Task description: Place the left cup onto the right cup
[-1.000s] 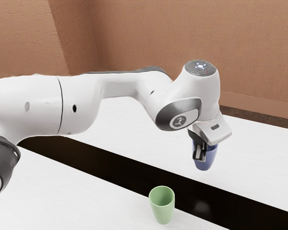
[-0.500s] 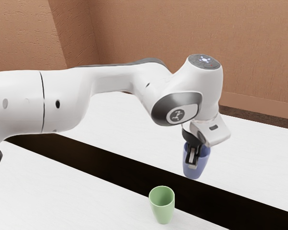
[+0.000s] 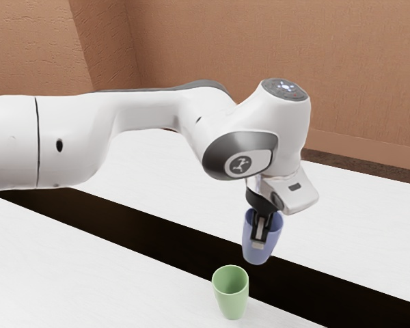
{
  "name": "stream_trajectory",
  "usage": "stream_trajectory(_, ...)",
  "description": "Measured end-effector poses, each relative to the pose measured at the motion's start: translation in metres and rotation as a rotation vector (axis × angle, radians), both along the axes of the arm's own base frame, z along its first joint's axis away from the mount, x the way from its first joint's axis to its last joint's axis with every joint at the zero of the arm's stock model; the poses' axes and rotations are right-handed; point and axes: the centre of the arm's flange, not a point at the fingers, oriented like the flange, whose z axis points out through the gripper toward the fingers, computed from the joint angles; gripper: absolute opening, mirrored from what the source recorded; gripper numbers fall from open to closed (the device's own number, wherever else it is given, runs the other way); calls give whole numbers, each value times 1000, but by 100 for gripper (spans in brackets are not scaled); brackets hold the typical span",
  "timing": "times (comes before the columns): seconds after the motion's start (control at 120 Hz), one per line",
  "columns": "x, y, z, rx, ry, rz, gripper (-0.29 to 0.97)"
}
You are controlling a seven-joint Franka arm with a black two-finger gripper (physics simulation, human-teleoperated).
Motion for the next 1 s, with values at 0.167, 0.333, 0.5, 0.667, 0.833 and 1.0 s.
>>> stream_trajectory(0.167,-13,5,1,3,-6,10,-11)
stream_trajectory(0.333,-23,8,-9,9,-35,3,-11)
stream_trajectory(0.5,-21,10,-14,25,-91,-15,-11)
stream_trajectory(0.667,-24,5,-8,14,-132,-29,-11)
stream_trajectory(0.833,-32,6,-2,-2,-150,-31,-11)
stream_trajectory(1.0,-43,5,0,-13,-156,-26,-11)
